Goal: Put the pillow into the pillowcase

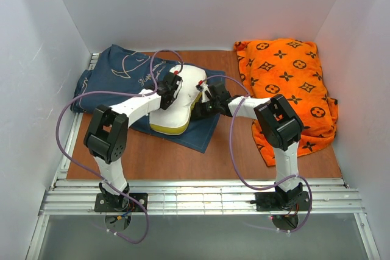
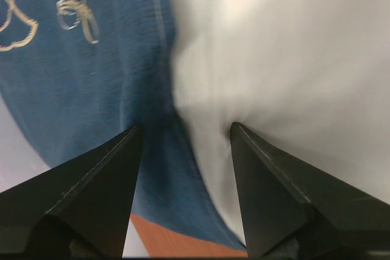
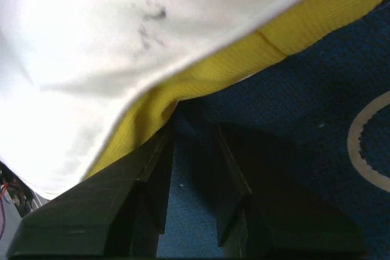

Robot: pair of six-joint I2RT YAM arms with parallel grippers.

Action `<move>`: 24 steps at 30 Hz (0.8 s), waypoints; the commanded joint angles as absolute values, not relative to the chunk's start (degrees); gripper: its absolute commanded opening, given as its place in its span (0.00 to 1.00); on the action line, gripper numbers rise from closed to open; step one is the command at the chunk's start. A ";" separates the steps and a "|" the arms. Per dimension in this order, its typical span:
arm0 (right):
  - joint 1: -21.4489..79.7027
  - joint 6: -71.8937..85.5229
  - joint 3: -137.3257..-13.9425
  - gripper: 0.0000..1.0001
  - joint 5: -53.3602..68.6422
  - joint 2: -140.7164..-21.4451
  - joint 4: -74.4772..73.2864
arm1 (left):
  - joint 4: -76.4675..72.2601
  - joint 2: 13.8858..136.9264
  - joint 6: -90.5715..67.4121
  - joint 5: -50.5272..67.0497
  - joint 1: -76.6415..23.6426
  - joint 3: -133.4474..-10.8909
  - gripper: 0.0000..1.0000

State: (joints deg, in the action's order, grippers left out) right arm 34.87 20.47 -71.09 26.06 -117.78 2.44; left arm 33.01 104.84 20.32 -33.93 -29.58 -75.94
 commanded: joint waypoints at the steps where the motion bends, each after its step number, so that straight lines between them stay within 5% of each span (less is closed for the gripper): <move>1: 35.24 19.07 -69.61 0.25 23.64 -118.39 -4.92 | 24.80 104.15 24.95 -42.18 -26.02 -73.83 0.55; 12: 35.16 18.90 -69.35 0.25 23.38 -118.39 -4.83 | 10.63 105.99 36.47 -42.19 -17.23 -72.24 0.52; 15: 35.16 18.90 -69.43 0.25 23.82 -118.39 -4.75 | 14.04 105.65 34.20 -36.84 -17.75 -74.61 0.25; 16: 35.24 18.90 -69.61 0.24 24.08 -118.48 -4.66 | 16.85 105.82 31.06 -32.30 -18.28 -76.27 0.00; 24: 35.16 20.29 -74.34 0.23 30.75 -121.29 -3.08 | 47.80 104.07 15.48 12.46 -27.05 -90.09 0.00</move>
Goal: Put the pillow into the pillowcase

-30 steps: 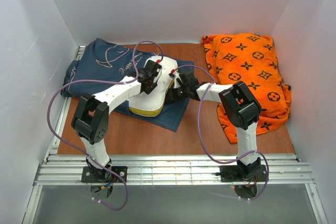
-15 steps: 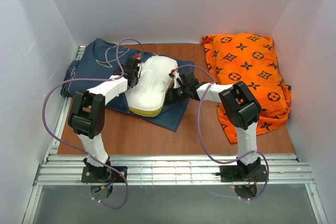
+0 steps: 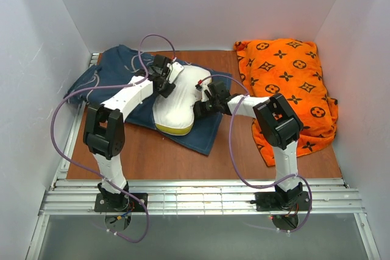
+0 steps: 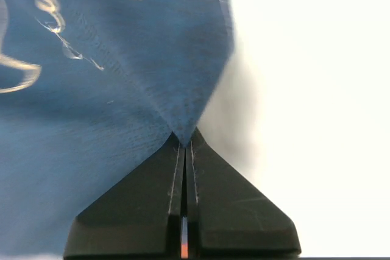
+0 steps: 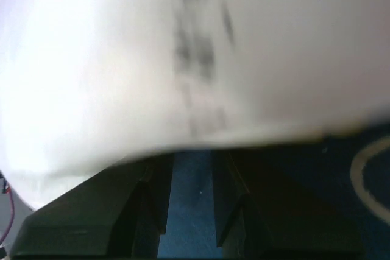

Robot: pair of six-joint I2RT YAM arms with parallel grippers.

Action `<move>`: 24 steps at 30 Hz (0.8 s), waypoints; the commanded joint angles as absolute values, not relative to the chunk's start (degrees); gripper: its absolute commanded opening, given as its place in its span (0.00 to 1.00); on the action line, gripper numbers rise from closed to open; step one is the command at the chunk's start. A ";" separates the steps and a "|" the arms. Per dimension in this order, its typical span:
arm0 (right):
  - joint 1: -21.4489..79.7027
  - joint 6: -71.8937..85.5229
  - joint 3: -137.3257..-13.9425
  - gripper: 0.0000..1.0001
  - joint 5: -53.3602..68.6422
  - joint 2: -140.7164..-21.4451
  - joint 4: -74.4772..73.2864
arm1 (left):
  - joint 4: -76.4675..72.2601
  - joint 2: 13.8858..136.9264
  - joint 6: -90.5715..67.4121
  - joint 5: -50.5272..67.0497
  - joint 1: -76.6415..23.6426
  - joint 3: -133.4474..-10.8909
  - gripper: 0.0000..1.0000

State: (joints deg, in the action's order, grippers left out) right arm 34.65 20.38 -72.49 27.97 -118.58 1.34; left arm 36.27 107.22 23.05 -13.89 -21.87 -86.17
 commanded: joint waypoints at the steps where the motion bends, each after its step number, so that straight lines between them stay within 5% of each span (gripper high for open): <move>1: 35.16 20.82 -74.62 0.24 33.02 -121.38 -1.68 | 49.29 103.63 13.90 15.18 -28.55 -90.52 0.00; 7: 35.07 25.74 -70.69 0.25 39.81 -115.51 7.37 | 49.75 104.32 7.74 29.62 -32.17 -91.33 0.00; 14: 27.63 32.84 -65.91 0.25 42.97 -111.44 16.86 | 43.77 104.50 0.35 35.68 -18.73 -84.11 0.00; 24: 28.66 27.37 -69.01 0.41 45.88 -113.12 9.07 | 44.56 116.19 4.92 15.56 -19.16 -97.10 0.02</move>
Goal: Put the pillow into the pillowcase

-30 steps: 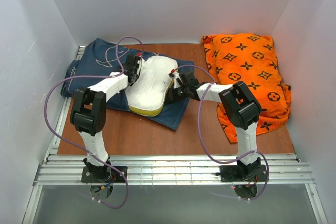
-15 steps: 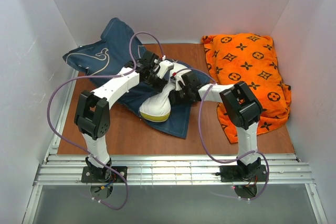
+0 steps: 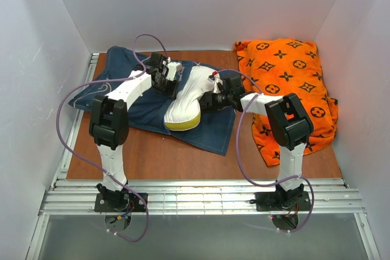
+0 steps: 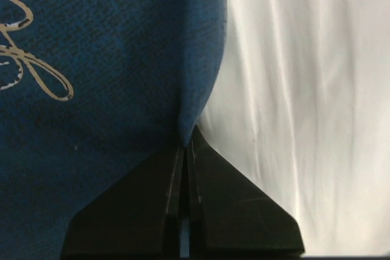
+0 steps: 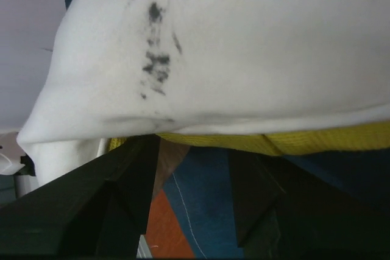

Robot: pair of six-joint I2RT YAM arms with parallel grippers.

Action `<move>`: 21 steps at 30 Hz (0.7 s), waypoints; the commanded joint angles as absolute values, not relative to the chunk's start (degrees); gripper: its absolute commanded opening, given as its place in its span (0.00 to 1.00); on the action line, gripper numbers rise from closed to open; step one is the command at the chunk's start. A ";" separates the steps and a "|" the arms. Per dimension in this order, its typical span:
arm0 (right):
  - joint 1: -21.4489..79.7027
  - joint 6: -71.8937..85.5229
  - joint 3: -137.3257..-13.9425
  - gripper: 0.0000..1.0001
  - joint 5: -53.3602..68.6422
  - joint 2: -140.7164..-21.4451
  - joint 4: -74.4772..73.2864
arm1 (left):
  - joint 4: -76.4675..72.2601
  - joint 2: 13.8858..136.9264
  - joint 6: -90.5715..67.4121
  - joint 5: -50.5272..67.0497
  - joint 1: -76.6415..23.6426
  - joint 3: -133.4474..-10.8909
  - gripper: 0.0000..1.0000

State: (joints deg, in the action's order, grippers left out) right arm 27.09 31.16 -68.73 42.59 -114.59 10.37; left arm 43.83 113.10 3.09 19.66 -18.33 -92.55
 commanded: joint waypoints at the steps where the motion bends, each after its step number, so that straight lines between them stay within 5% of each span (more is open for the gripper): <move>1: 27.96 25.86 -68.30 0.44 45.18 -111.29 7.14 | 44.65 116.80 5.70 15.64 -19.07 -98.16 0.02; 4: 25.49 13.61 -69.86 0.60 40.11 -108.82 -7.77 | 45.52 117.42 6.24 15.65 -18.99 -100.80 0.05; 8: 21.46 1.77 -72.34 0.63 35.15 -107.85 -26.61 | 49.74 116.38 5.28 17.84 -18.63 -102.05 0.27; 9: 20.84 0.89 -71.81 0.68 36.03 -107.41 -30.29 | 49.75 113.32 5.27 19.23 -18.46 -100.91 0.40; 13: 19.77 1.14 -65.93 0.98 44.44 -101.97 -30.42 | 48.42 101.74 7.20 21.96 -18.02 -89.16 0.54; 21: 26.54 13.43 -60.64 0.97 49.92 -103.26 -15.40 | 51.42 88.08 15.89 19.69 -17.31 -73.93 0.60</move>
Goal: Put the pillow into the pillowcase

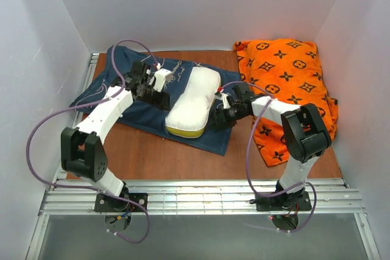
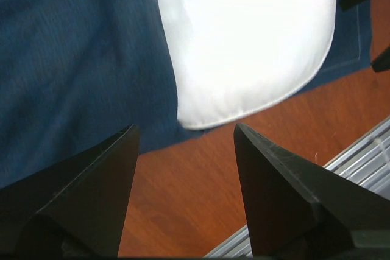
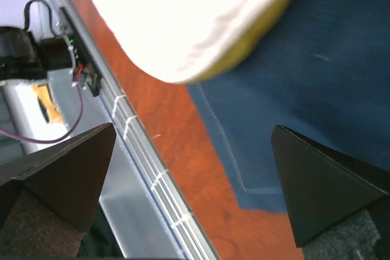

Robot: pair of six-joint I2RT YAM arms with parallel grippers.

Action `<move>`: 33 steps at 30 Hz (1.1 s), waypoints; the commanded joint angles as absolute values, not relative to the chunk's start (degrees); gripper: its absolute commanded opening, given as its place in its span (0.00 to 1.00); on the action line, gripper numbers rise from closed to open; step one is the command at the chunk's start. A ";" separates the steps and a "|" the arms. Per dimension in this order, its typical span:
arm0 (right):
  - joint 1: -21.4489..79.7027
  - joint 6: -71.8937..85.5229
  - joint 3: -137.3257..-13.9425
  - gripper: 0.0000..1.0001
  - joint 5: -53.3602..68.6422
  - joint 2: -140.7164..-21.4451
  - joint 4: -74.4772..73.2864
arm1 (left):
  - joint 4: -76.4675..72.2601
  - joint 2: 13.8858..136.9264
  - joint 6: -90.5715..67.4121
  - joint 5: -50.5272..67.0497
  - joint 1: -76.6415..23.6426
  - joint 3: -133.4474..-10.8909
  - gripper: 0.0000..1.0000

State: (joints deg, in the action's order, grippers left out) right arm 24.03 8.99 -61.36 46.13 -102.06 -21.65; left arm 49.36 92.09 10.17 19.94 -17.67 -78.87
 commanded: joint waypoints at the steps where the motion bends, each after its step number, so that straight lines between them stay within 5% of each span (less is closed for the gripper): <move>1: 27.15 14.14 -60.82 0.96 49.66 -103.79 -13.99 | 51.16 86.67 19.13 19.77 -17.31 -72.44 0.60; 10: 29.71 24.76 -67.40 0.76 49.92 -114.34 -1.42 | 39.25 62.70 54.09 17.50 -17.31 -42.75 0.60; 15: 29.36 31.54 -68.12 0.02 53.34 -113.74 7.27 | 24.46 53.53 71.00 16.60 -17.32 -30.77 0.59; 21: 29.36 42.44 -65.04 0.01 57.04 -107.58 16.07 | 10.24 54.31 76.02 23.20 -17.31 -24.01 0.57; 33: 29.36 47.46 -62.49 0.01 58.80 -106.61 20.39 | -19.12 65.48 76.55 18.20 -17.31 -16.44 0.44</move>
State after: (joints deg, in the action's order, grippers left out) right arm 29.50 45.41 -62.74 56.14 -109.32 15.20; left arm -5.69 65.12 76.47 19.77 -17.41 -17.82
